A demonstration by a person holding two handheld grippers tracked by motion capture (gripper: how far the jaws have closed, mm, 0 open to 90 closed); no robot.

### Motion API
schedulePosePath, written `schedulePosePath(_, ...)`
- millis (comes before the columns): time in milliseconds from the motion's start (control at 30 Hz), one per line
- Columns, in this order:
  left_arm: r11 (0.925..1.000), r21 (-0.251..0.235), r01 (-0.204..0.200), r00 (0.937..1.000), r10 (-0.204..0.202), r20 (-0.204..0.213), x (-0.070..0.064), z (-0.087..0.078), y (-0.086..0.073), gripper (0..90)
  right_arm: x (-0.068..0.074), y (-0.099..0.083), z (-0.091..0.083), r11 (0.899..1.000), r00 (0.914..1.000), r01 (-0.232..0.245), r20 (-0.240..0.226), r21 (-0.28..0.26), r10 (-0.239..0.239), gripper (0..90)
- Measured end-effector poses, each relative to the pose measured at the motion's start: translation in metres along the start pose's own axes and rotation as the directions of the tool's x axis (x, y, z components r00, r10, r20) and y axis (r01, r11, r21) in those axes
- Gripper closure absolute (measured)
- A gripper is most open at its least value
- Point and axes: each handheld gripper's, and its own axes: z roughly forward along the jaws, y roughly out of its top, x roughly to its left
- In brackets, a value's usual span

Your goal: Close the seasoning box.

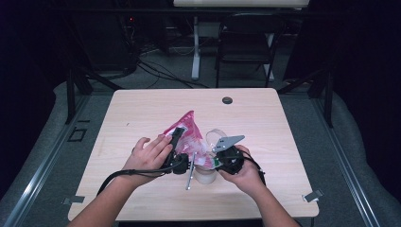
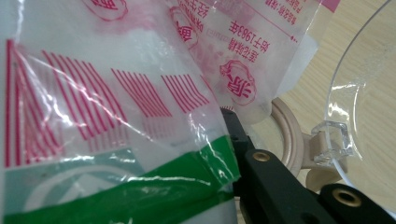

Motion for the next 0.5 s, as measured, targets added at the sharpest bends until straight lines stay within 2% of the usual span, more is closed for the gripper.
schedulePosePath(167, 0.9999, -0.005, -0.013, 0.9998, 0.013, -0.014, 0.0006, 0.0001, 0.001, 61.5, -0.0009, -0.0007, 0.0003, 1.0, 1.0, -0.006, -0.001, -0.008, 0.006, 90.0)
schedulePosePath(300, 0.9999, 0.004, -0.012, 0.9999, 0.012, 0.002, 0.0003, 0.0004, 0.0006, 61.5, -0.0012, -0.0009, 0.0, 1.0, 1.0, -0.006, 0.0, -0.008, 0.006, 90.0)
schedulePosePath(500, 0.9999, 0.002, -0.015, 0.9999, 0.015, -0.001, 0.0001, 0.0006, 0.0003, 61.6, -0.0008, -0.0007, 0.0002, 1.0, 1.0, -0.004, 0.002, -0.005, 0.004, 90.0)
